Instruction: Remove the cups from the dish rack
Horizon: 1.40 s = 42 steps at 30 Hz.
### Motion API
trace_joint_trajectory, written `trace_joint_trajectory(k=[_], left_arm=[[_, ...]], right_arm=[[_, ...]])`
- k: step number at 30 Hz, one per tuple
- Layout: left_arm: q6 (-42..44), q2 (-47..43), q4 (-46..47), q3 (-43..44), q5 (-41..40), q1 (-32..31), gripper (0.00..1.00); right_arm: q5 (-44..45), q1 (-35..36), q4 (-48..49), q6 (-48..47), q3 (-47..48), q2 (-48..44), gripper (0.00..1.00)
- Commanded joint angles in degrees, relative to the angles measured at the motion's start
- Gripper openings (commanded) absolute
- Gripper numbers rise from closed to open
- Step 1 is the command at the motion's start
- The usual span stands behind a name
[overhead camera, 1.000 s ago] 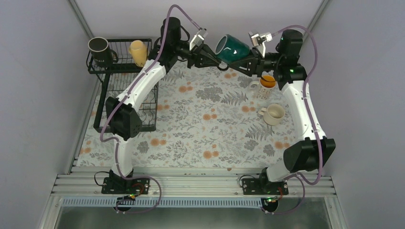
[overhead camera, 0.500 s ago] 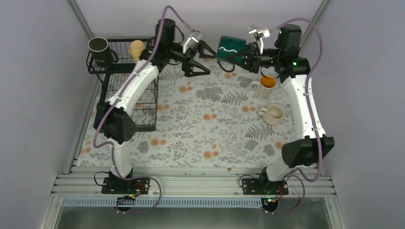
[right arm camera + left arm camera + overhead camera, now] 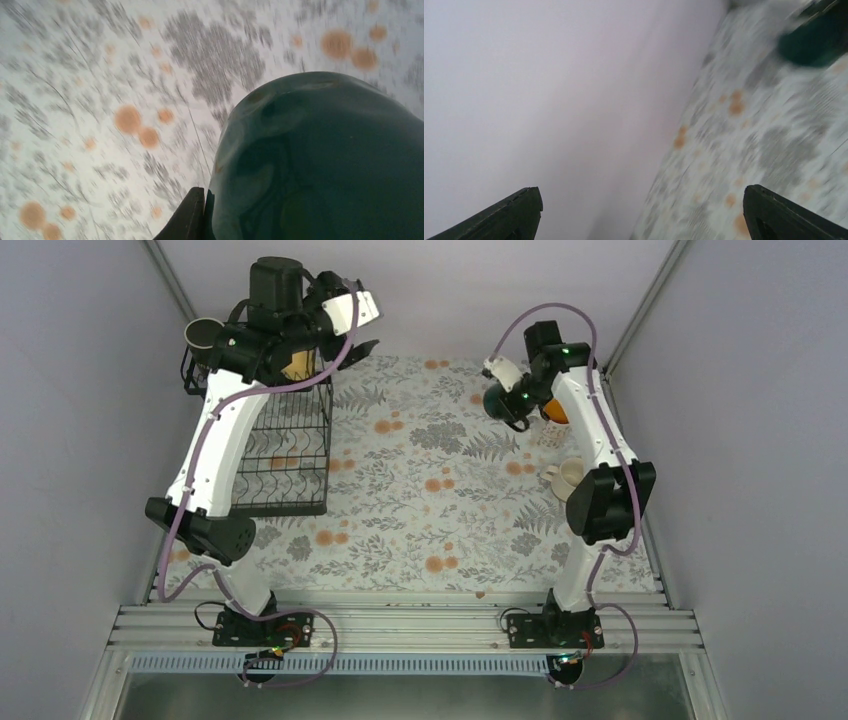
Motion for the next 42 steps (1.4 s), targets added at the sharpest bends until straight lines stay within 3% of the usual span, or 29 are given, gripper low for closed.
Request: trace_joint_trajectory(k=[1, 4, 12, 18, 23, 27, 31, 37, 42], left_arm=[[11.0, 0.5, -6.2, -0.8, -24.1, 2.0, 1.0], [13.8, 0.0, -7.0, -3.1, -26.9, 4.8, 1.0], [13.7, 3.7, -9.8, 1.6, -19.8, 15.8, 1.0], [14.9, 5.2, -10.2, 4.4, -16.8, 19.7, 1.0], [17.3, 7.9, -16.7, 8.9, -9.0, 22.6, 1.0], [18.4, 11.0, -21.3, 12.6, -7.7, 22.9, 1.0], [20.3, 12.6, -21.7, 11.9, -5.9, 24.6, 1.0], [25.2, 13.0, -19.8, 11.3, 4.9, 30.6, 1.0], [32.5, 14.2, -19.5, 10.5, 6.4, 32.4, 1.0]], right_arm=[[14.6, 2.2, -2.6, -6.0, -3.5, -1.1, 0.03], [17.3, 3.8, -2.6, -6.4, -8.2, -1.1, 0.03], [20.4, 8.4, 1.2, -4.4, -25.0, -3.4, 0.04], [22.2, 9.1, 7.2, -2.4, -32.2, -4.3, 0.04], [21.0, 9.1, 8.4, -2.6, -33.6, -3.8, 0.04], [18.7, 9.1, 7.6, -2.7, -31.9, -2.4, 0.1], [18.6, 9.1, 7.9, -2.4, -30.5, -1.0, 0.1], [18.2, 9.0, 8.0, -2.3, -30.0, -0.6, 0.17], [17.7, 9.0, 8.1, -1.9, -30.5, -0.5, 0.18]])
